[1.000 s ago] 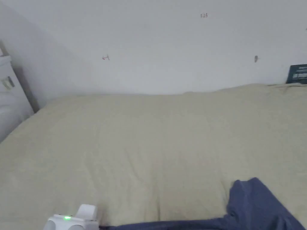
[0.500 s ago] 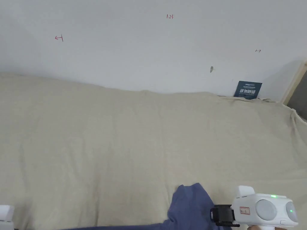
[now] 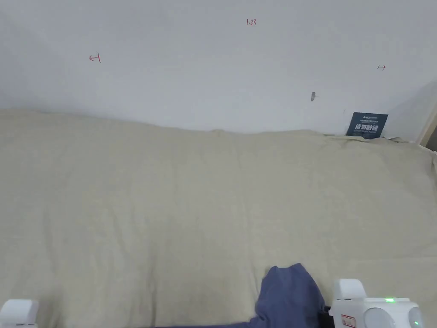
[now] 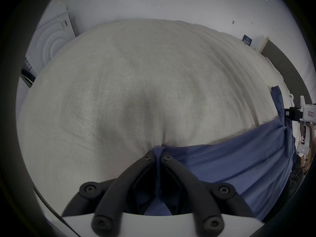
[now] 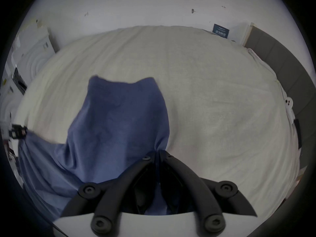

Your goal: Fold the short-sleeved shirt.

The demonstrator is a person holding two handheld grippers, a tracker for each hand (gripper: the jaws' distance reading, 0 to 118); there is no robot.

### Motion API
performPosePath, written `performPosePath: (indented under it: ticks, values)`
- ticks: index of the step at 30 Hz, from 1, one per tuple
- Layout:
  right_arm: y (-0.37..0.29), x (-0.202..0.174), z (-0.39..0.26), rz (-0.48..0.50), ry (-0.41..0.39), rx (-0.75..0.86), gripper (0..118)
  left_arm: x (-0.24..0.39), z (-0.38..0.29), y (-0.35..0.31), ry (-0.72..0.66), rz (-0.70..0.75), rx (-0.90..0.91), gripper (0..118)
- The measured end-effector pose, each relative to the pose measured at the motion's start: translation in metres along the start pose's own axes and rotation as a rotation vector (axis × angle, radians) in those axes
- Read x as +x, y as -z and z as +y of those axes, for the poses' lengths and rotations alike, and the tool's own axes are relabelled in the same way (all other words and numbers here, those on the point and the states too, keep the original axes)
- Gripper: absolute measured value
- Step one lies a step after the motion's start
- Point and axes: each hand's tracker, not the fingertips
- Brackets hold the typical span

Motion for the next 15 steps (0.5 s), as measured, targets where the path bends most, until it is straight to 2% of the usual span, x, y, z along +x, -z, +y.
performPosePath:
  ticks: [2,4,7,10,15]
  values:
    - [-0.018,0.009,-0.002,0.042,0.034,0.043,3,-0.014,0.0,-0.002,0.026,-0.033,0.05,3]
    - [-0.043,0.017,-0.007,0.13,0.052,0.122,3,-0.017,-0.007,-0.026,0.024,-0.063,0.135,3]
    - [-0.084,0.022,-0.021,0.16,0.079,0.181,3,-0.027,-0.023,-0.071,-0.023,-0.169,0.226,3]
    - [-0.125,0.023,-0.048,0.184,0.072,0.236,3,-0.038,-0.049,-0.116,-0.041,-0.232,0.316,3]
    - [-0.171,0.029,-0.119,0.197,0.126,0.274,3,-0.046,-0.113,-0.153,-0.039,-0.274,0.316,3]
